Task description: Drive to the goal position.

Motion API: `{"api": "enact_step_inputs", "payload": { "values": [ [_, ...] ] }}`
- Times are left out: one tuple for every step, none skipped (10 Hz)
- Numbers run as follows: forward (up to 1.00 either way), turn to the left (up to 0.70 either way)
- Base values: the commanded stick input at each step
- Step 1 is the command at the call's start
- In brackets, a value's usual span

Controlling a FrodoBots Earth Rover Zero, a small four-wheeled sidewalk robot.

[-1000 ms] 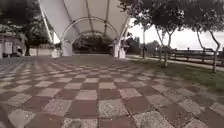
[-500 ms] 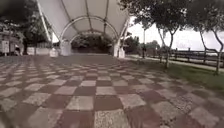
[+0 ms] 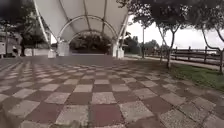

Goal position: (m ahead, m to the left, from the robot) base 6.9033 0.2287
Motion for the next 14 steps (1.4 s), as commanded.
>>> {"api": "enact_step_inputs", "payload": {
  "values": [
    [0.50,0.00],
    [0.50,0.00],
    [0.50,0.00],
    [0.50,0.00],
    [0.50,0.00],
    [0.50,0.01],
    [0.50,0.05],
    [0.50,0.00],
    [0.50,0.00],
    [0.50,0.00],
    [0.50,0.47],
    [0.50,0.50],
    [0.50,0.50],
    [0.50,0.50]
  ]
}}
